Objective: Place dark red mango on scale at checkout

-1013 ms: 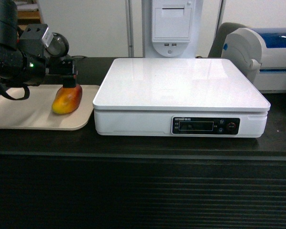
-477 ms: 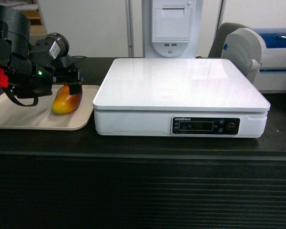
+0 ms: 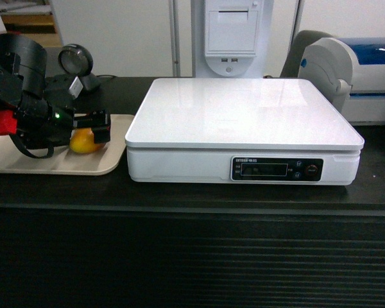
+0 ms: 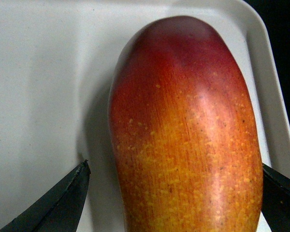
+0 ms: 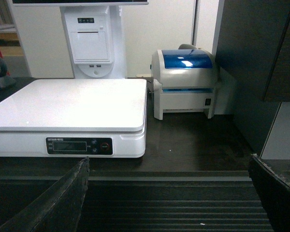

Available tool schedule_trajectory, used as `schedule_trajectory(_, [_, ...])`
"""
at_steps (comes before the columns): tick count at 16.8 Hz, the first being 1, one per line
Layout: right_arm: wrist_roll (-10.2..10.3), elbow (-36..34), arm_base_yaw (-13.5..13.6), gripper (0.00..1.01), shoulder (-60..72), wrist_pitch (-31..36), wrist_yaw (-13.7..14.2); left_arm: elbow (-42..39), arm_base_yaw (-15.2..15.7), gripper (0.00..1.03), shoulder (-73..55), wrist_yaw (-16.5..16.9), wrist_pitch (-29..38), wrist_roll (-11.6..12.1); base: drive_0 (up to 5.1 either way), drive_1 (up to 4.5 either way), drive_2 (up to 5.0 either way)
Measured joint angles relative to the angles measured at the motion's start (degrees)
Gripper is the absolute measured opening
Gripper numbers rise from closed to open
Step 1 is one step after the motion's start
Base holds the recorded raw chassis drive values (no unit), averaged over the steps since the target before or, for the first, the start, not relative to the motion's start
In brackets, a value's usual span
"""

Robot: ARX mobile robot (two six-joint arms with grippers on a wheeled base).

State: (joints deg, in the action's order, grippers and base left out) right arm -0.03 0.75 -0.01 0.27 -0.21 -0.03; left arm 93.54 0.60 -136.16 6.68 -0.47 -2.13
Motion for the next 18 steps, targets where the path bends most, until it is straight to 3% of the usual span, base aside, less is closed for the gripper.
schedule_trajectory(1, [0.00, 0.00, 0.00, 0.98, 0.00, 0.00, 0.02, -0.02, 0.00, 0.98, -0.35, 0.24, 0.04, 0.09, 0.0, 0.00, 0.0])
schedule_trajectory(2, [0.00, 0.00, 0.00, 0.98, 0.00, 0.00, 0.02, -0.57, 0.00, 0.78, -0.37, 0.42, 0.50, 0.61, 0.0, 0.00, 0.0])
schedule_trajectory(5, [0.00, 0.00, 0.00, 0.98, 0.00, 0.00, 0.00, -0.63, 0.00, 0.58, -0.37, 0.39, 0.55, 0.61, 0.0, 0.00, 0.0])
schedule_trajectory(18, [0.00, 0.00, 0.00, 0.98, 0.00, 0.00, 0.00, -5.81, -0.57, 0.54, 2.60, -0.48, 3.30, 1.09, 0.0, 0.00, 0.0])
